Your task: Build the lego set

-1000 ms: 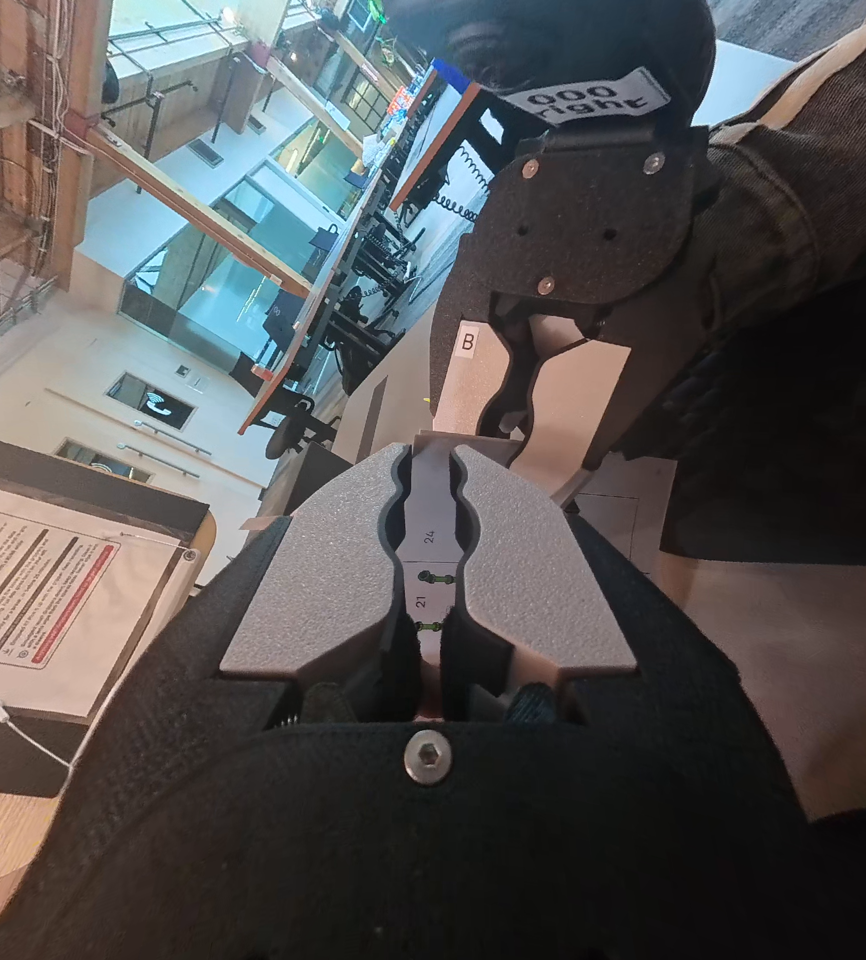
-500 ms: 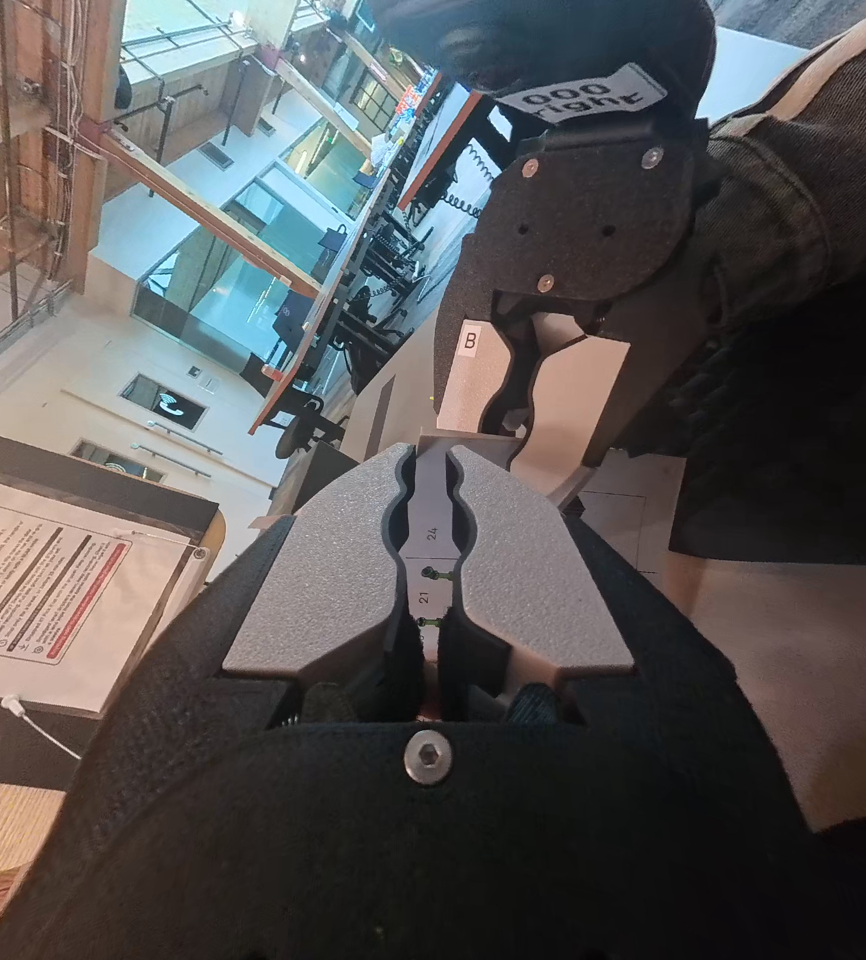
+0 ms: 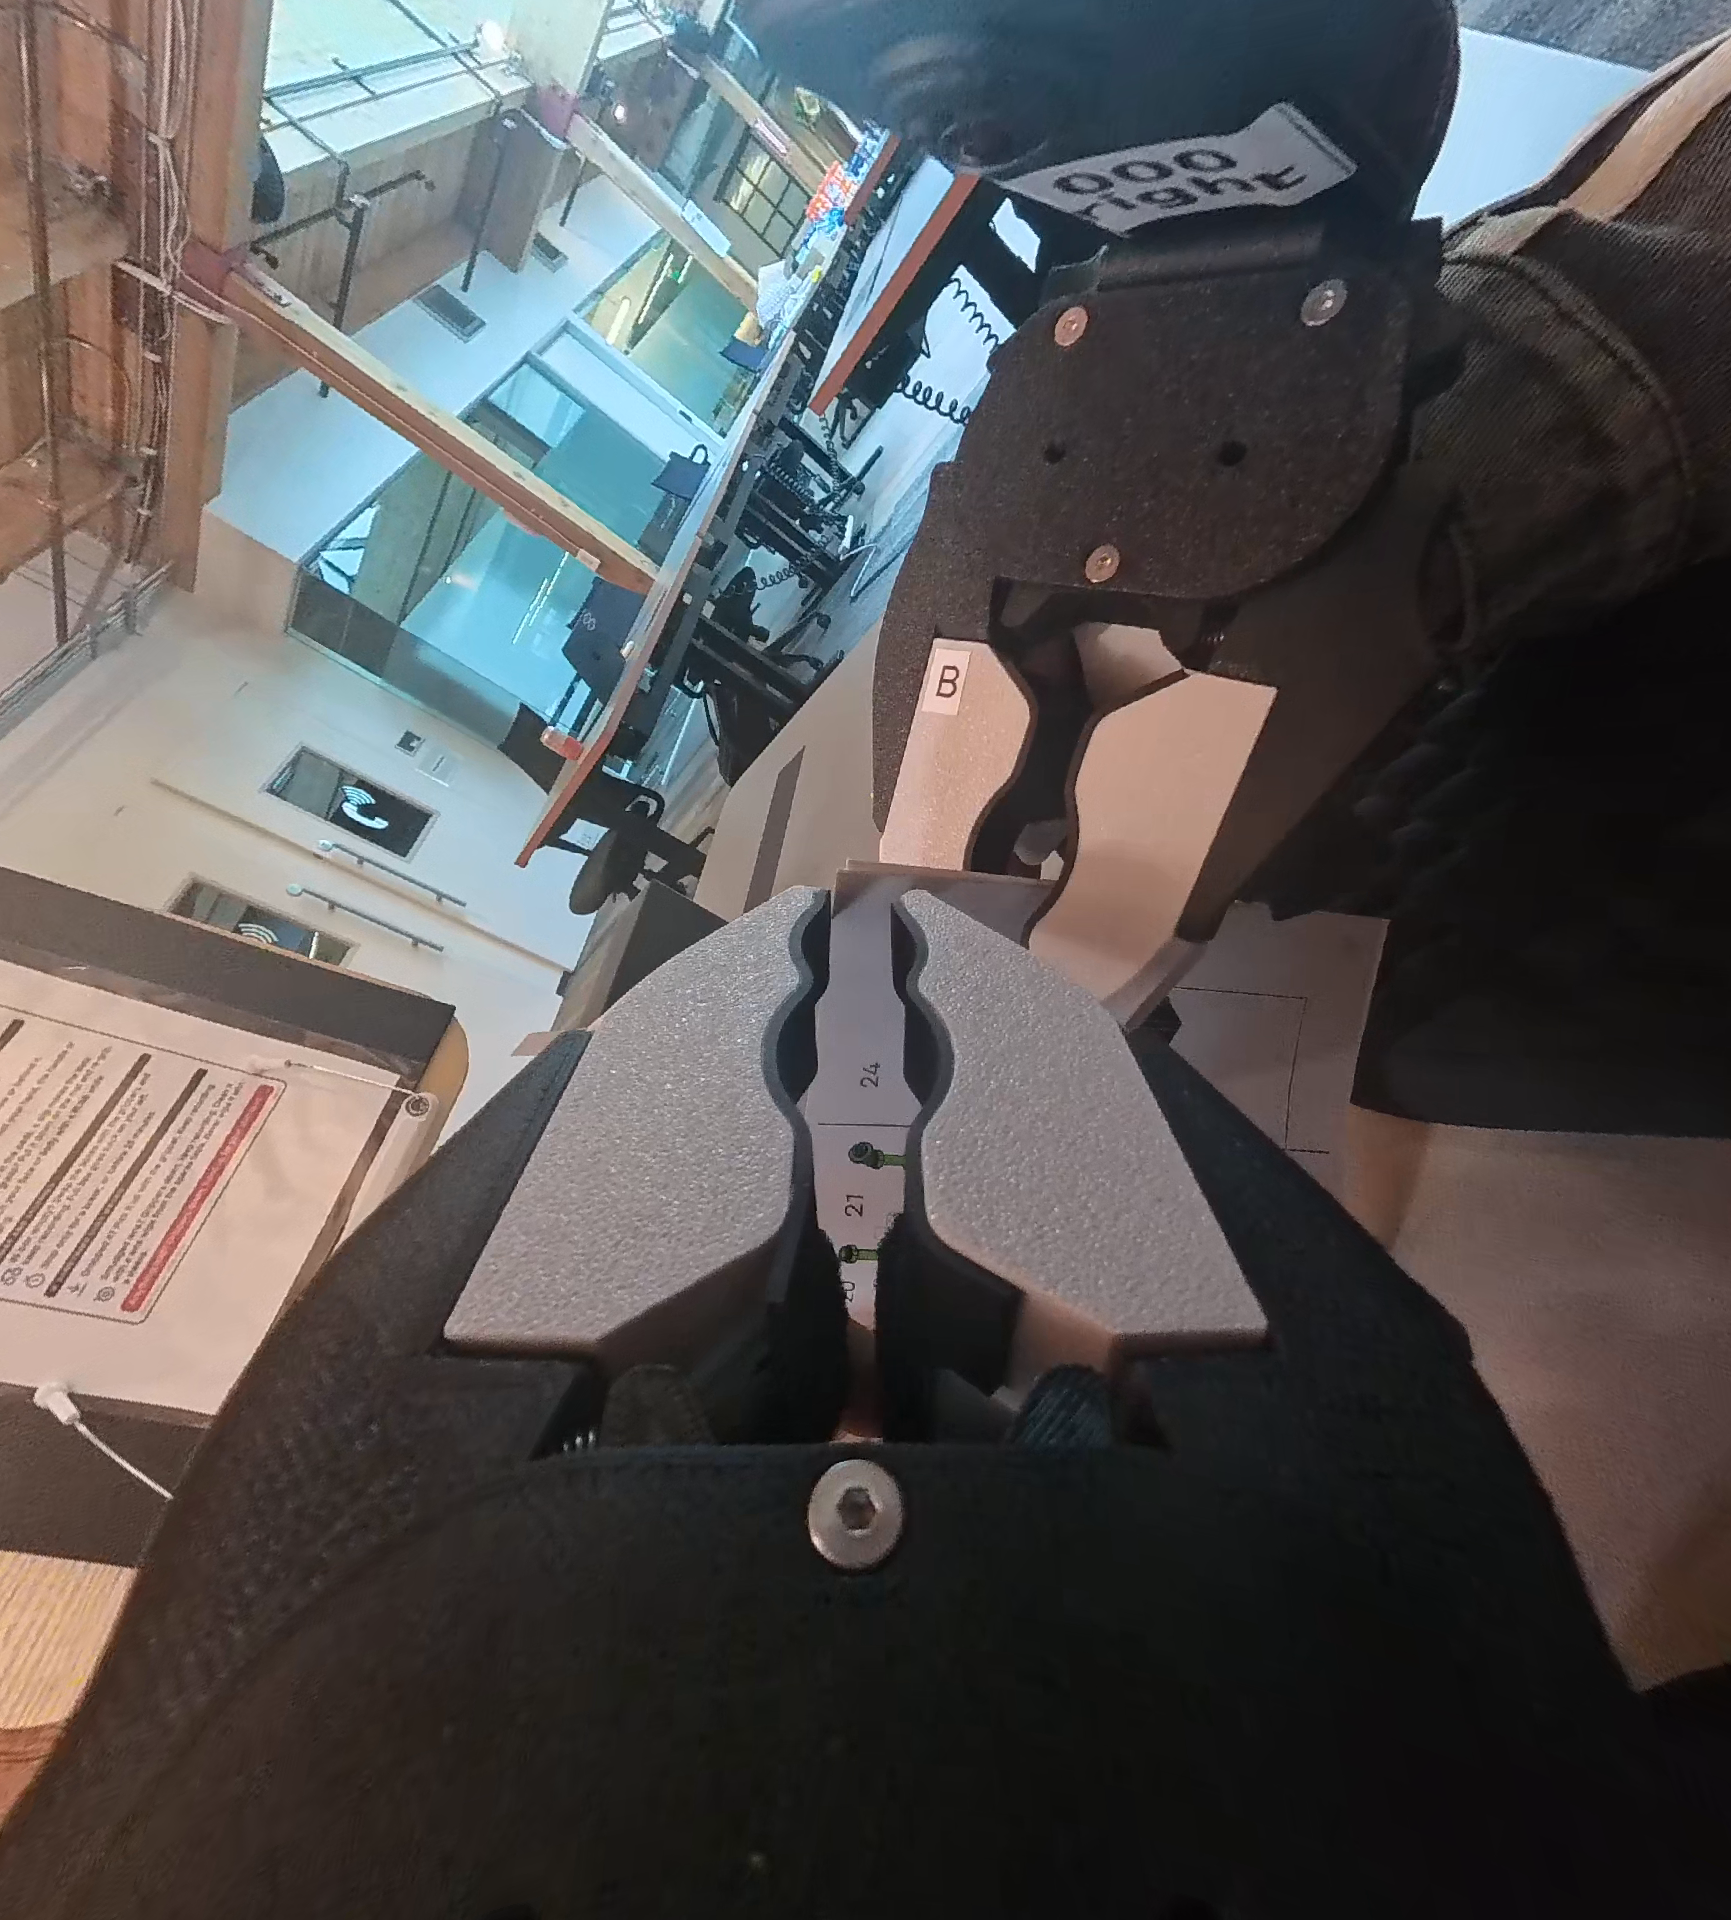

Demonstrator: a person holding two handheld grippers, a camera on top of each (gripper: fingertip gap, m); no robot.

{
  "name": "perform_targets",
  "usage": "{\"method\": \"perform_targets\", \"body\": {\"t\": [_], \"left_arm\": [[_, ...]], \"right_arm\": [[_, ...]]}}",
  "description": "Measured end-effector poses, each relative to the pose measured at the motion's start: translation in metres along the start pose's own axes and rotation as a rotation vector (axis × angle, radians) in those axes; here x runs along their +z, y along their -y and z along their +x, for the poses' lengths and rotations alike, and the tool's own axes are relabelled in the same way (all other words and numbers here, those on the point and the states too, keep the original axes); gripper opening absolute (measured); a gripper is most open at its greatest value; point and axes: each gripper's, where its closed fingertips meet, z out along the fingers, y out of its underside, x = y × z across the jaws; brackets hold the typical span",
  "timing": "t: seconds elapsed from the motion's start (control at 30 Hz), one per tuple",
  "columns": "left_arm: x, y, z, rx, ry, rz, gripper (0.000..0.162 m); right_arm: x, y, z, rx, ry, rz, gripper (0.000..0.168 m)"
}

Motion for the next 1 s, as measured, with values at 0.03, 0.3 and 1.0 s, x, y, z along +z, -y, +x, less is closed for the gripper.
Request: {"method": "perform_targets", "body": {"t": [0.03, 0.3, 1.0], "left_arm": [[-0.0002, 0.0003, 0.0002, 0.001, -0.001, 0.002, 0.011], [-0.0005, 0.0003, 0.0001, 0.006, -0.001, 0.002, 0.011], [-0.0041, -0.0033, 0.0039, 0.085, -0.025, -0.034, 0.001]], "right_arm": [[0.0001, 0.0, 0.0, 0.0, 0.0, 0.0, 0.011], [0.0007, -0.0006, 0.001, 0.003, -0.001, -0.002, 0.011], [0.0023, -0.0006, 0.0022, -0.029, -0.007, -0.006, 0.012]]}}
